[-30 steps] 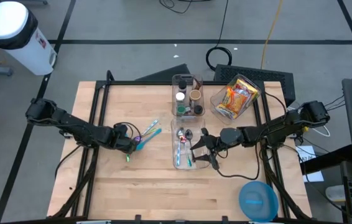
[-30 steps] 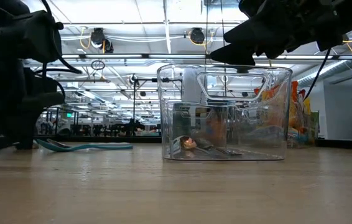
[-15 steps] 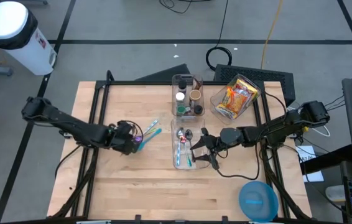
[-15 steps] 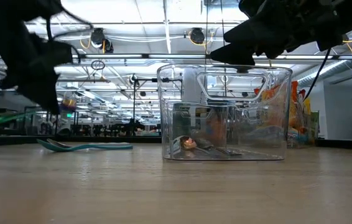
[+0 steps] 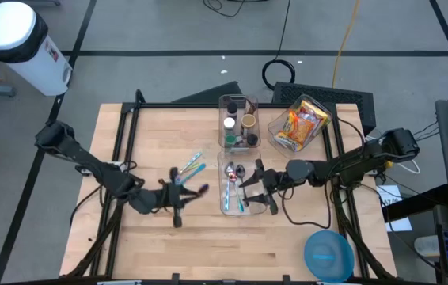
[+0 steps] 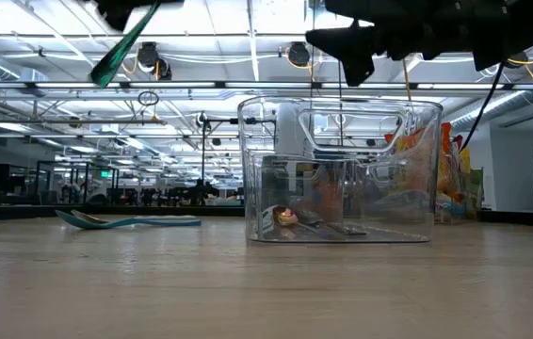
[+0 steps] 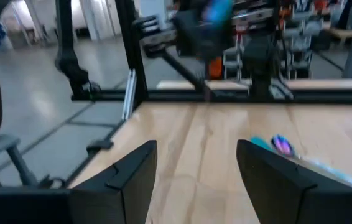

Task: Pick & Place Food Item
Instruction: Put the bottom rainbow spoon into the bottom transparent bin

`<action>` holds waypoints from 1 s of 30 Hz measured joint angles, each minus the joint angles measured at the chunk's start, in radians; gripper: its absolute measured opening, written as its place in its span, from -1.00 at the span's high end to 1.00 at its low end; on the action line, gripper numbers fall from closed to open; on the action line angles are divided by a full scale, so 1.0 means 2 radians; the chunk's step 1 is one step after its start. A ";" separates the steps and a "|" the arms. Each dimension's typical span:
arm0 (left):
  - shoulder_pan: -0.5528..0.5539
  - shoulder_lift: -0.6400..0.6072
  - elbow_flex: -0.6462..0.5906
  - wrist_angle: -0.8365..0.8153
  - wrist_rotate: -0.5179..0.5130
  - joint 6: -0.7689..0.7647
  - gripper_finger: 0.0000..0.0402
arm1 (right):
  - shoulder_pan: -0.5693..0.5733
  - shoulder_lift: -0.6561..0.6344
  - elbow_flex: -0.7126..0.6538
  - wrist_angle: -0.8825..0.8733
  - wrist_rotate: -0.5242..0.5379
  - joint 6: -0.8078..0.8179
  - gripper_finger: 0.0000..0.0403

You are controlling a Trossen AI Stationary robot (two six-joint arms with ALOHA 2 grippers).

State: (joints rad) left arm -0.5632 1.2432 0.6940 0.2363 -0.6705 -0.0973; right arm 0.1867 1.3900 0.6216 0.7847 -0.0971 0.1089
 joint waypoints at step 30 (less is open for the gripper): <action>0.070 0.103 0.000 0.162 0.146 0.070 0.97 | 0.012 0.166 0.085 0.213 0.018 0.027 -0.05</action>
State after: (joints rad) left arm -0.4242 1.4502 0.6941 0.5610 -0.3786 0.0437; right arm 0.2104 1.7212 0.7921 1.2098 -0.0618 0.1633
